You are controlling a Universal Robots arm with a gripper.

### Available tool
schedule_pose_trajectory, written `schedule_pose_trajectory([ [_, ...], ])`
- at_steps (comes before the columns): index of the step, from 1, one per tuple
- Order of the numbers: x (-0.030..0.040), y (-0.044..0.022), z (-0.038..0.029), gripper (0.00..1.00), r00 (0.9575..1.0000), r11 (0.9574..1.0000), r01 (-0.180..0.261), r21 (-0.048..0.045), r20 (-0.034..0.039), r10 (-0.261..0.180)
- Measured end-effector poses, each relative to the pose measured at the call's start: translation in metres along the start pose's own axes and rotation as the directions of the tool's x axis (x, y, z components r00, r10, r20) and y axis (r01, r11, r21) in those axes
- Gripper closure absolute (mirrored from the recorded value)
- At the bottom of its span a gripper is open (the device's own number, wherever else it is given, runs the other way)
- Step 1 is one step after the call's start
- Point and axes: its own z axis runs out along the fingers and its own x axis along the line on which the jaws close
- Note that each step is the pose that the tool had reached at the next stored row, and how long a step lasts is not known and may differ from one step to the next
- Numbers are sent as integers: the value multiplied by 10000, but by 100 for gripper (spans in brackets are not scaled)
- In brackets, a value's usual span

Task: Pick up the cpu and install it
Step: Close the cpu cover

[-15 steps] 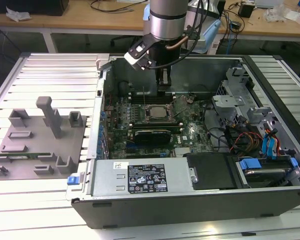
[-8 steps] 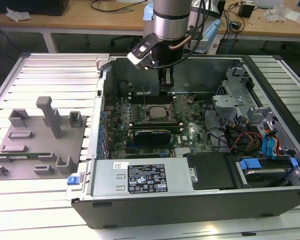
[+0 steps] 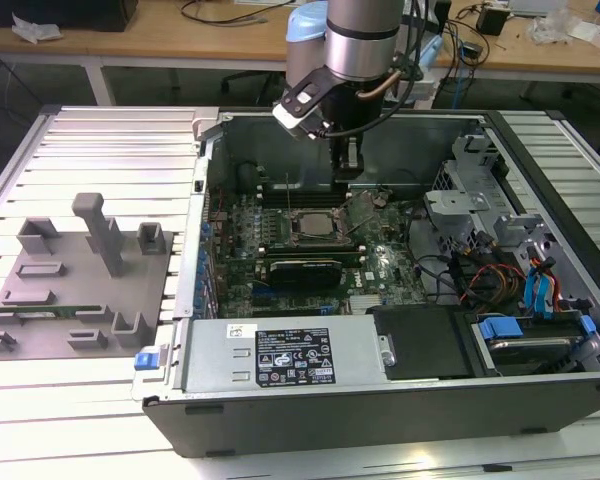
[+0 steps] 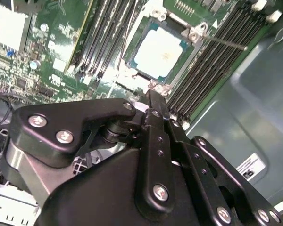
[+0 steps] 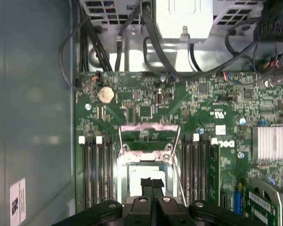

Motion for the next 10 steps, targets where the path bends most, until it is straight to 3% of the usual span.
schedule_pose_trajectory([
  [4, 1, 100, 2, 89, 10000, 10000, 0, 43, 0, 0],
  [10, 5, 357, 6, 89, 10000, 9999, 2, 167, 1, -2],
])
